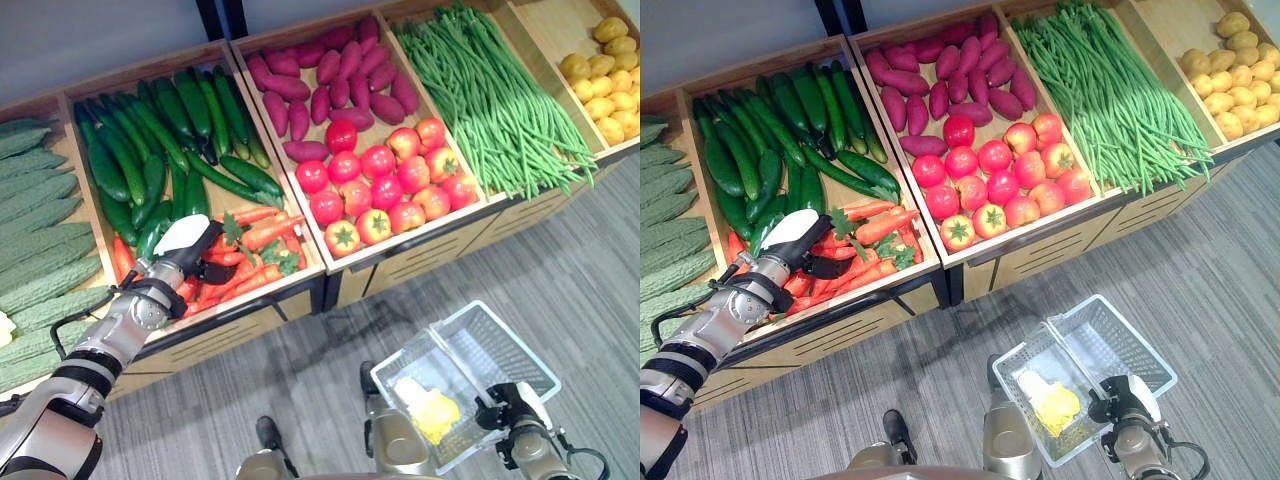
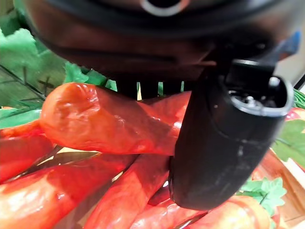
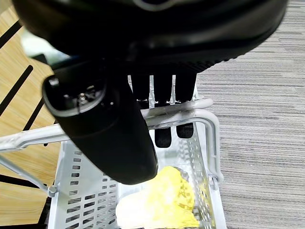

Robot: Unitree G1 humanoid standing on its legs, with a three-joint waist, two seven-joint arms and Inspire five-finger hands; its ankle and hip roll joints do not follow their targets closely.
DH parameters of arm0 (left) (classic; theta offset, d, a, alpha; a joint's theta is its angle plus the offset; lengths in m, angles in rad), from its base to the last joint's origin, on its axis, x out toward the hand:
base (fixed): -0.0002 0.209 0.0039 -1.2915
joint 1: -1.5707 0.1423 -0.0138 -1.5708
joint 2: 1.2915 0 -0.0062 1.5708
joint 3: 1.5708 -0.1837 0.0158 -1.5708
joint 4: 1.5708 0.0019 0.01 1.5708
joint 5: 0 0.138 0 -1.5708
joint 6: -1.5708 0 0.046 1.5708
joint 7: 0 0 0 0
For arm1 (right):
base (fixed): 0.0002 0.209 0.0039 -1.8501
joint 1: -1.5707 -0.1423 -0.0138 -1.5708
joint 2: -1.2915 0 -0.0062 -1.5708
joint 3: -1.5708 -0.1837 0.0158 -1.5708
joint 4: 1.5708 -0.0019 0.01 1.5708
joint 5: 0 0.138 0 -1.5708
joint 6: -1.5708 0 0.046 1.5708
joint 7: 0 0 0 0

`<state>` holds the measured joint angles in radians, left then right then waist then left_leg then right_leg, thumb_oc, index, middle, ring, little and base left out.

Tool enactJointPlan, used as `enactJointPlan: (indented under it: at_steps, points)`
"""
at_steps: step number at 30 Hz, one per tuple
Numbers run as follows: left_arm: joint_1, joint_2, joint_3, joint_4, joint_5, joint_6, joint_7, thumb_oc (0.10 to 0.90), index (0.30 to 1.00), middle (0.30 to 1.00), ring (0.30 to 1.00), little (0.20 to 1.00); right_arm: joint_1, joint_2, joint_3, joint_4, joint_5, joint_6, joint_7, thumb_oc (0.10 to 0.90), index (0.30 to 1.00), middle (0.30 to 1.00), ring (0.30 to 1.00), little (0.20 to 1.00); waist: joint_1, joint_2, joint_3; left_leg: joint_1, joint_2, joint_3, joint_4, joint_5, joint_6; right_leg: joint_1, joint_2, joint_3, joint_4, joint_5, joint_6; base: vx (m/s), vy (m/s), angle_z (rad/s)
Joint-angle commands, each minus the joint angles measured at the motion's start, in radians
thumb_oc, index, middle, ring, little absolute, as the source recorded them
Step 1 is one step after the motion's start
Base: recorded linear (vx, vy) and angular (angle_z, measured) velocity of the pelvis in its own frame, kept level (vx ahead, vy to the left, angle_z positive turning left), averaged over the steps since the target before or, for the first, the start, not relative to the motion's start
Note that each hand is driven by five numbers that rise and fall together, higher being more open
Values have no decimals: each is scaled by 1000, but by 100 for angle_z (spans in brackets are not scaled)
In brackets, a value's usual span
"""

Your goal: Get the vegetables into the basket

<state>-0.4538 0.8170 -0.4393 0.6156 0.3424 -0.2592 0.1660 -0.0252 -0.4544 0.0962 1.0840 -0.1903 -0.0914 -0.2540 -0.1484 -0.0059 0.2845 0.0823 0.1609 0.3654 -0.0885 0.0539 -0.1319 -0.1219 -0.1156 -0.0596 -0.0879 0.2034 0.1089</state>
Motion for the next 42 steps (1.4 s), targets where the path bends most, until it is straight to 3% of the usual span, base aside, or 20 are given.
enactJointPlan:
  at_steps: [1, 2, 5, 9, 14, 20, 21, 22, 23, 24, 27, 29, 42]
  points:
    - [-70, 34, 74, 33, 88, 31, 159, 400, 300, 300, 300, 300, -22, -69, 6, 0, -8, -42, -95, 400, 300, 300, 300, 300, 9, -55, -27, -7, 17, -35, 1, -46, -8, 78, -76, -58, 13, -106, 101, 0, 0, 0]
    - [-65, 15, 123, 7, 93, 46, 226, 400, 300, 300, 300, 300, -19, -56, 9, -6, -14, -45, -110, 400, 300, 300, 300, 300, 11, -58, -32, -2, 16, -36, 1, -48, -8, 87, -76, -61, 12, -109, 101, 0, 0, 0]
    - [-62, 14, 147, -15, 93, 46, 258, 400, 300, 300, 300, 300, -18, -51, 13, 0, -16, -44, -115, 400, 300, 300, 300, 300, 11, -59, -34, 2, 17, -37, 1, -50, -8, 92, -77, -63, 12, -111, 101, 0, 0, 0]
    - [-24, -20, 322, -189, 63, 63, 419, 400, 300, 300, 300, 300, 0, -19, 14, 42, -12, -36, -122, 400, 300, 300, 300, 300, 25, -69, -63, 22, 15, -42, 1, -62, -9, 125, -80, -80, 9, -124, 98, 22, -8, 3]
    - [9, -71, 430, -334, 7, 43, 466, 400, 300, 300, 300, 300, 12, -6, 22, 50, -15, -25, -119, 400, 300, 300, 300, 300, 30, -72, -86, 35, 13, -47, 1, -69, -8, 145, -83, -89, 5, -131, 95, 18, -1, 9]
    - [87, -170, 500, -487, -170, -31, 429, 400, 300, 300, 300, 300, 35, -3, 11, 22, -16, -17, -109, 400, 300, 300, 300, 300, 35, -74, -98, 45, 10, -53, 1, -73, -4, 161, -84, -93, 4, -136, 90, 3, 1, 2]
    - [103, -201, 505, -524, -246, -56, 406, 400, 300, 300, 300, 300, 37, -5, 7, 23, -13, -14, -107, 400, 300, 300, 300, 300, 37, -72, -99, 46, 9, -54, 1, -73, -3, 165, -85, -96, 3, -136, 89, 0, 0, 0]
    - [141, -253, 515, -575, -409, -110, 339, 400, 300, 300, 300, 300, 43, -4, 0, 12, -15, -9, -100, 400, 300, 300, 300, 300, 40, -72, -101, 45, 10, -56, 1, -72, -2, 168, -87, -99, 2, -135, 87, 0, 0, 0]
    - [145, -253, 518, -578, -416, -110, 333, 400, 300, 300, 300, 300, 45, -6, 0, 10, -15, -8, -99, 400, 300, 300, 300, 300, 39, -71, -102, 46, 10, -57, 1, -72, -2, 168, -87, -99, 2, -135, 87, -16, 2, 4]
    - [175, -319, 514, -621, -612, -143, 248, 400, 300, 300, 300, 300, 53, -6, -6, 3, -19, -1, -93, 400, 300, 300, 300, 300, 41, -71, -103, 46, 8, -58, 1, -72, 0, 171, -89, -102, 1, -134, 86, -10, 4, 5]
    - [195, -348, 511, -636, -723, -152, 193, 400, 300, 300, 300, 300, 51, -7, -7, 8, -20, 3, -89, 400, 300, 300, 300, 300, 41, -68, -105, 47, 8, -60, 1, -72, 1, 173, -89, -104, 1, -134, 85, -12, 0, 6]
    - [255, -380, 497, -694, -874, -126, 86, 400, 300, 300, 300, 300, 48, -9, -15, 24, -22, 12, -72, 400, 300, 300, 300, 300, 47, -65, -104, 50, 7, -63, 1, -71, 3, 178, -90, -104, 1, -135, 83, -18, 4, 4]
    - [277, -316, 519, -646, -759, -82, 107, 400, 300, 300, 300, 300, 68, -10, -13, 18, -21, 2, -54, 400, 300, 300, 300, 300, 50, -70, -110, 49, 11, -59, 1, -65, 2, 181, -87, -106, 1, -133, 81, -1, -1, 1]
